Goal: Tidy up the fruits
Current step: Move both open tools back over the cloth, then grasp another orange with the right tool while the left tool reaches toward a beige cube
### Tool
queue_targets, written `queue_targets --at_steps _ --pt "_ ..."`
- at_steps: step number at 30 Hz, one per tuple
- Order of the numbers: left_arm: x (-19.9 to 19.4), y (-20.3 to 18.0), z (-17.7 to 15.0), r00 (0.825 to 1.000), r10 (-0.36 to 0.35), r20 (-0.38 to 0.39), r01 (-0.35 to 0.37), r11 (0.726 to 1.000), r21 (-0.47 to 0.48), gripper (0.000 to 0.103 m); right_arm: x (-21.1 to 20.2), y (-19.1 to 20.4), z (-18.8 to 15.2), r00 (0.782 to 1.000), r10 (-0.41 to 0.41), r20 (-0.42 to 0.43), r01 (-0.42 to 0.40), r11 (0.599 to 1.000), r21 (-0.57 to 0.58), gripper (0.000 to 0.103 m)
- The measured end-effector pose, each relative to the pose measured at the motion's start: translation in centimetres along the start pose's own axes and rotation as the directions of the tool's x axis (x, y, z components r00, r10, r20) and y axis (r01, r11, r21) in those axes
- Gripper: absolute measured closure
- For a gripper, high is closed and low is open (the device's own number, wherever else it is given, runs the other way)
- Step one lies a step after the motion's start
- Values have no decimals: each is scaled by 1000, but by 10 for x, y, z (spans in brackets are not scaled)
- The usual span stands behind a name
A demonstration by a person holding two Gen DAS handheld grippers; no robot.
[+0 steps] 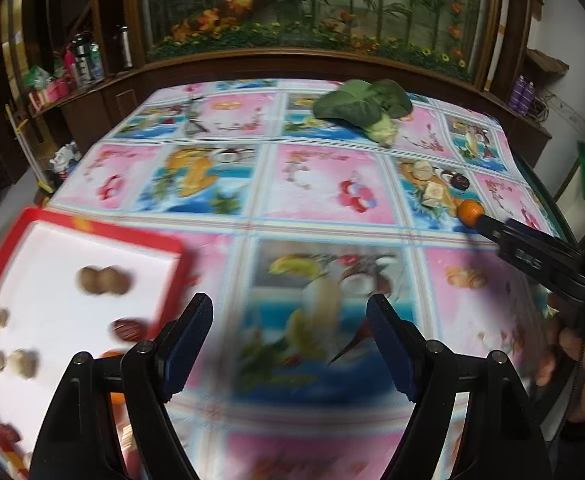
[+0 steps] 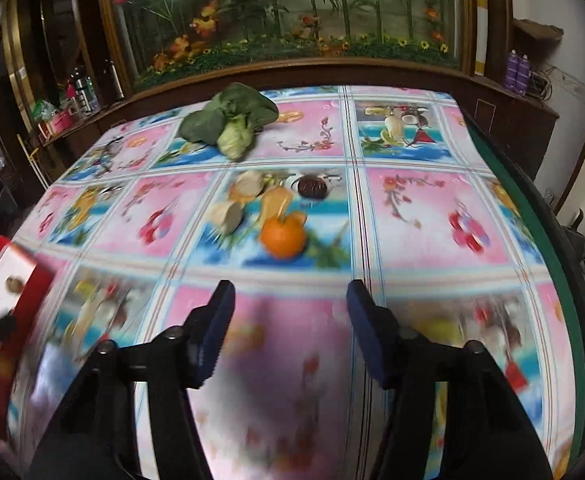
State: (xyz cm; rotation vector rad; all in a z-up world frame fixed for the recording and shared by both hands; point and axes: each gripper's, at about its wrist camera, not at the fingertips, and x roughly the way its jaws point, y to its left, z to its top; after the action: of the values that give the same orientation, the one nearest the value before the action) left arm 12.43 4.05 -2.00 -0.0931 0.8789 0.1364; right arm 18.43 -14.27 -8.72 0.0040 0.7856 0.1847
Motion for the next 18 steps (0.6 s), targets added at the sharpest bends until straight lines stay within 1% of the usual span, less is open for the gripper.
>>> queue_targets --at_steps 2,4,5,6,7,10,12,13,14,16,18 --pt "9 -10 4 1000 -15 3 15 1000 6 24 15 1 10 1000 -7 -7 7 1000 -5 51" --pt "20 -23 11 999 -38 16 38 999 11 24 27 2 15 1000 -4 -19 3 1000 -9 64" --pt "26 -33 16 999 -48 20 47 999 22 24 31 2 17 999 17 -27 -17 1000 -6 65" --pt "32 -41 19 998 -60 19 59 998 33 24 32 2 19 999 30 -29 -30 999 -11 75" --pt "36 -48 22 998 -67 19 66 997 40 24 30 4 21 999 29 -31 -29 999 -23 77" --pt "54 -77 34 995 -101 14 100 992 76 24 21 -4 16 999 14 -30 -15 1000 -21 78" --pt "65 -91 40 995 -100 12 98 990 96 25 19 -18 10 998 40 -38 -40 999 3 78" --pt "70 -97 43 995 -100 14 98 990 105 27 17 -24 7 997 64 -37 -64 998 17 79" --pt "73 -101 47 995 -100 13 98 989 111 27 14 -28 6 997 69 -28 -69 997 18 81" --pt "79 -109 52 995 -96 12 94 989 114 27 7 -33 4 997 74 -17 -74 997 21 91" --pt "86 -113 56 997 -83 9 81 990 117 27 4 -38 3 997 80 -6 -80 996 33 93"
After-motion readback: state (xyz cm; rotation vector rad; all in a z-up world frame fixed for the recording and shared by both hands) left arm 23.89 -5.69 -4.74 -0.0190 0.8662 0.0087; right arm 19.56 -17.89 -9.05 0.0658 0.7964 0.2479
